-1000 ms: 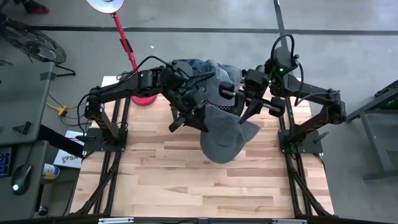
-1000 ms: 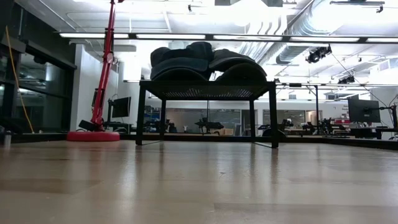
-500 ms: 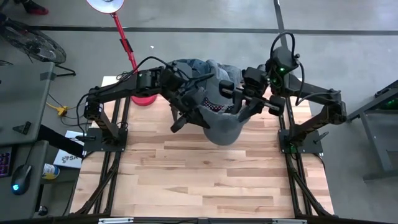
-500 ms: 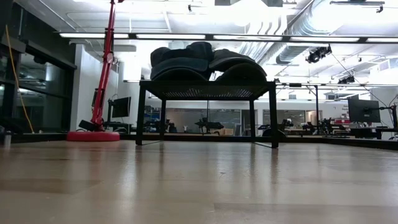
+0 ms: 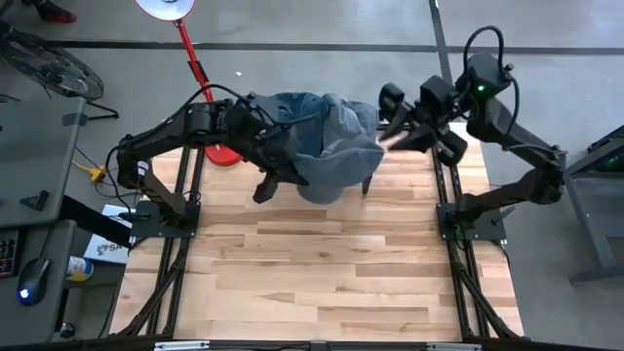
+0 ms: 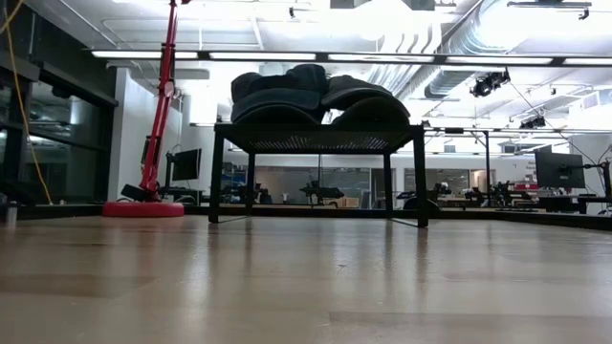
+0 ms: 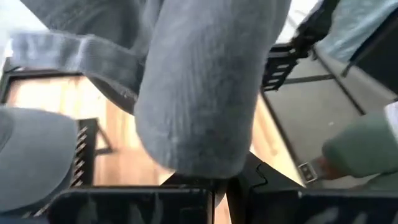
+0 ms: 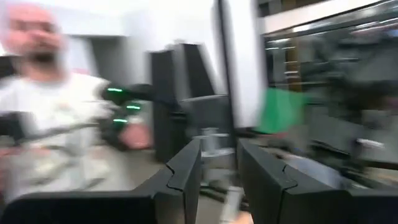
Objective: Pick & Place hat
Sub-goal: Stack the gray cap on top of the gray cap on the shelf
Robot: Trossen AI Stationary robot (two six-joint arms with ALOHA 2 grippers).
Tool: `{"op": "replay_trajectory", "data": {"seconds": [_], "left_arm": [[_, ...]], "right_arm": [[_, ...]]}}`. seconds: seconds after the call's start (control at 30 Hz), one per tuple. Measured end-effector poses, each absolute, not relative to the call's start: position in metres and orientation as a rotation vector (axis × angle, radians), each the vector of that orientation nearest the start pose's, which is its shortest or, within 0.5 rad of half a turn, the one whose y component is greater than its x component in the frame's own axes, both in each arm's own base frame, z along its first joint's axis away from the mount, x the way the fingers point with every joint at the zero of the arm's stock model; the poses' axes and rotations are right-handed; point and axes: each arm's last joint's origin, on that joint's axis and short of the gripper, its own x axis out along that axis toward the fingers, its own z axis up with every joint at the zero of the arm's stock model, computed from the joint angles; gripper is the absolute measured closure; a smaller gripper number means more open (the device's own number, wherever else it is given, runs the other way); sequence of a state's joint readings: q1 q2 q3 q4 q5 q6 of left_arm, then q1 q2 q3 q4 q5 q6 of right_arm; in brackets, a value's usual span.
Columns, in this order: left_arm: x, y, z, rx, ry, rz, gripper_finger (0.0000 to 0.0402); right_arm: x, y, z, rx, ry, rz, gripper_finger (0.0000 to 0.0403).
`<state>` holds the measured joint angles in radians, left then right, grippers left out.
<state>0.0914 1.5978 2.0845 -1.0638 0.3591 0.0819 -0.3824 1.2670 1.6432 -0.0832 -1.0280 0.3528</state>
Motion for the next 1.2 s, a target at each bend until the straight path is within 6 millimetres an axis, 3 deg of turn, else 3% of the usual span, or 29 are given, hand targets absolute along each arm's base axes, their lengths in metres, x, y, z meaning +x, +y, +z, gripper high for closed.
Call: {"op": "replay_trajectory", "data": {"seconds": [0.17, 0.33, 0.53, 0.63, 0.73, 1.2], "left_arm": [[0.289, 0.019, 0.479, -0.009, 0.619, -0.2, 0.0396], [0.284, 0.022, 0.477, 0.023, 0.675, -0.089, 0.0396], [0.285, 0.025, 0.476, 0.065, 0.681, 0.014, 0.0396], [0.285, 0.027, 0.476, 0.103, 0.686, 0.071, 0.0396], [0.284, 0.028, 0.476, 0.119, 0.689, 0.101, 0.0396], [0.284, 0.028, 0.477, 0.151, 0.692, 0.111, 0.0396]], "right_arm": [[0.201, -0.061, 0.521, -0.018, -0.11, 0.389, 0.0305], [0.195, -0.063, 0.509, -0.093, 0.007, 0.2, 0.0304], [0.2, -0.06, 0.493, -0.121, 0.143, 0.203, 0.0304], [0.206, -0.057, 0.487, -0.198, 0.204, 0.094, 0.0304], [0.208, -0.053, 0.487, -0.252, 0.223, 0.003, 0.0304], [0.218, -0.044, 0.487, -0.441, 0.24, -0.119, 0.0304]]}}
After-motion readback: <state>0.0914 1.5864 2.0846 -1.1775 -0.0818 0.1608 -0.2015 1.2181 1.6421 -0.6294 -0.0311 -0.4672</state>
